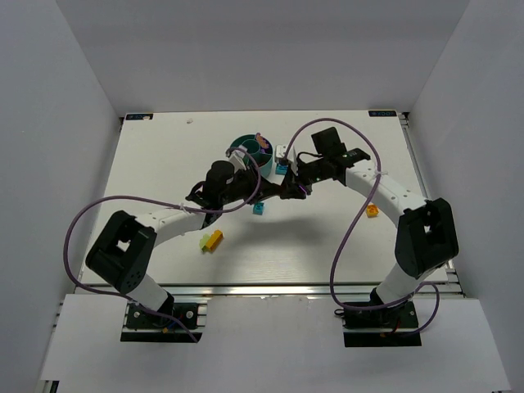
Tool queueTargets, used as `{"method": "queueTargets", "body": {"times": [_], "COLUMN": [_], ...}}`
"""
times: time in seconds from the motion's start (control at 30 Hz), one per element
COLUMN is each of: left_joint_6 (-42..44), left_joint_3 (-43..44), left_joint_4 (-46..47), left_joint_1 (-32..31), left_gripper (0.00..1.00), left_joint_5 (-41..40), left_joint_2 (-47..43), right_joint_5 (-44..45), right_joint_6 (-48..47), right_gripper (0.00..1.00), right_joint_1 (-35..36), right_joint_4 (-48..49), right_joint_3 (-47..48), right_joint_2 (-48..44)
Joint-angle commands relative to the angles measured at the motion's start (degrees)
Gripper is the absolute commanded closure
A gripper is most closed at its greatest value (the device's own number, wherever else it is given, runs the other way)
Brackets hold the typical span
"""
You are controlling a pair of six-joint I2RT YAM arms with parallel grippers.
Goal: Sort the legos into containers by color
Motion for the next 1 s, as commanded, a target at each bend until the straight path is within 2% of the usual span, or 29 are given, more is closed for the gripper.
{"method": "queueTargets", "body": {"times": [0.0,0.03,0.13,0.17,0.23,0.33,0.37,0.43,0.47,0.5,0.53,0.6,0.63,0.67,0.83,0.97], "left_joint_6": [2.82,3.34,6.85,9.82,13.18,26.23,28.90,36.70,39.01,41.47,45.93,50.17,54.63,56.59,69.58,73.84], "left_joint_3": [3.14,3.92,5.85,7.95,10.68,19.20,24.18,29.04,33.42,35.55,37.40,42.05,43.29,44.35,48.31,47.79], "left_joint_4": [-0.86,-1.39,-6.65,-11.80,-17.88,-34.20,-36.61,-42.40,-43.74,-45.23,-47.34,-49.11,-50.33,-50.78,-52.19,-50.00], "left_joint_1": [-0.37,-0.37,-0.28,-0.19,0.42,0.95,0.95,1.04,1.04,1.04,1.04,1.04,1.04,0.95,1.04,0.95], "left_gripper": [0.86,0.92,0.96,0.97,0.97,0.98,0.98,0.98,0.98,0.98,0.98,0.98,0.99,0.99,0.99,0.99], "left_joint_5": [0.15,-0.20,-2.83,-4.14,-9.85,-17.41,-18.73,-21.10,-21.38,-21.47,-21.38,-21.47,-21.47,-21.47,-24.19,-26.03], "left_joint_2": [-0.70,-1.22,-2.28,-2.98,-3.34,-1.94,-0.11,2.27,3.50,5.78,6.85,9.65,10.45,11.33,15.37,16.52], "right_joint_5": [-1.76,-1.33,1.56,2.88,8.22,14.31,15.36,16.25,15.38,10.94,9.07,5.64,4.92,4.31,3.69,3.60], "right_joint_6": [1.02,1.11,2.69,2.95,4.44,6.64,6.56,4.03,3.14,1.91,0.94,1.46,1.72,1.81,3.66,3.92], "right_gripper": [0.83,0.81,0.49,0.11,0.11,0.11,0.11,0.11,0.13,0.19,0.44,0.75,0.97,1.00,1.00,1.00], "right_joint_1": [0.53,0.53,0.45,0.45,0.18,-2.18,-3.41,-4.47,-5.78,-6.84,-7.72,-9.92,-10.36,-11.24,-12.74,-13.53], "right_joint_4": [2.88,3.58,5.25,6.13,8.23,16.31,19.12,18.62,15.83,13.54,11.52,7.99,6.85,6.23,9.82,10.00], "right_joint_3": [-0.79,-1.15,-2.38,-2.64,-4.04,-8.51,-9.40,-9.77,-9.24,-8.45,-7.58,-5.64,-5.29,-5.11,-8.62,-8.97], "right_joint_2": [-3.99,-4.25,-4.96,-5.13,-6.10,-9.26,-9.96,-10.85,-10.76,-10.58,-10.32,-9.53,-9.27,-9.35,-12.07,-12.43]}}
